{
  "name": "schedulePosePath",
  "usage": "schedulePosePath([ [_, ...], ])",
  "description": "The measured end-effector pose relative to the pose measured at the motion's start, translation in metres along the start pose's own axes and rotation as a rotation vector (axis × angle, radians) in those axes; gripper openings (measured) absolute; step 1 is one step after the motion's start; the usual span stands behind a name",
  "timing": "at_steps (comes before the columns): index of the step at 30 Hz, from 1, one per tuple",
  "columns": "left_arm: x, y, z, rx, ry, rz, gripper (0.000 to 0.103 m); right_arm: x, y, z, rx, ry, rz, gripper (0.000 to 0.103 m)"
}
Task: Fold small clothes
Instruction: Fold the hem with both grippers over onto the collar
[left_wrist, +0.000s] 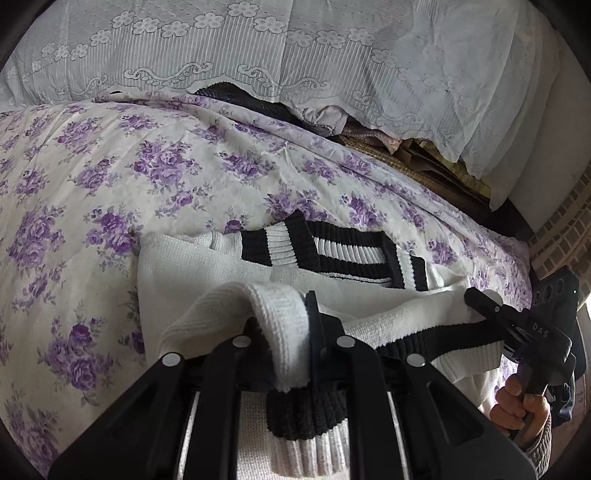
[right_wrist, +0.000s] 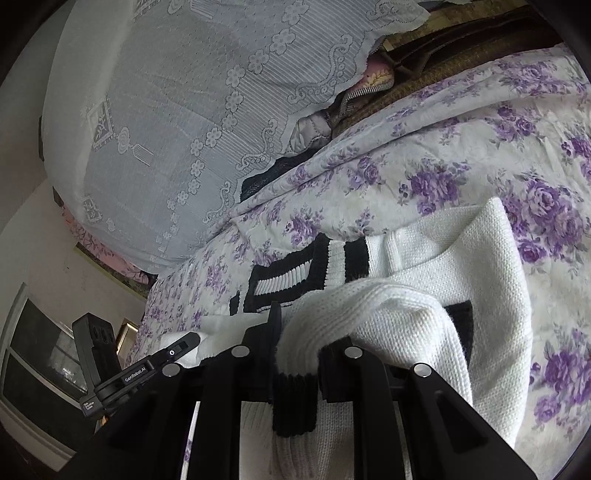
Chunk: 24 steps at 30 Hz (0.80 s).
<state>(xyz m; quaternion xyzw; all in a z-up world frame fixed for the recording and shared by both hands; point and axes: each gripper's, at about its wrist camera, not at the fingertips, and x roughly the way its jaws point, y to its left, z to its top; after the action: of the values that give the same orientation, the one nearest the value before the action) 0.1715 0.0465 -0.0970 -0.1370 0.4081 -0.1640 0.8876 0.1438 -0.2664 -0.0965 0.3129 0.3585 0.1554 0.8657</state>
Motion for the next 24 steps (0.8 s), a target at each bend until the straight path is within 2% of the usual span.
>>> schedulePosePath([
  [9,0.029,0.012,0.012,-0.042,0.024,-0.018,0.012,0.023,-0.015,0.009,0.012,0.016,-0.031,0.017],
  [16,0.041,0.02,0.017,-0.089,0.038,-0.012,0.014,0.032,-0.029,0.019,0.075,0.018,-0.001,0.018],
  [17,0.043,0.021,0.017,-0.096,0.045,-0.014,0.014,0.031,-0.029,0.019,0.077,0.019,0.006,0.02],
  [19,0.042,0.023,0.017,-0.11,0.048,-0.03,0.014,0.029,-0.028,0.019,0.074,0.017,0.027,0.029],
  [21,0.038,0.024,0.018,-0.124,0.047,-0.046,0.018,0.022,-0.026,0.021,0.077,0.001,0.06,0.047],
  [22,0.035,0.024,0.018,-0.125,0.042,-0.049,0.02,0.017,-0.024,0.022,0.074,-0.01,0.072,0.049],
  [24,0.027,0.021,0.019,-0.119,0.023,-0.043,0.039,0.009,-0.019,0.024,0.058,-0.028,0.091,0.052],
])
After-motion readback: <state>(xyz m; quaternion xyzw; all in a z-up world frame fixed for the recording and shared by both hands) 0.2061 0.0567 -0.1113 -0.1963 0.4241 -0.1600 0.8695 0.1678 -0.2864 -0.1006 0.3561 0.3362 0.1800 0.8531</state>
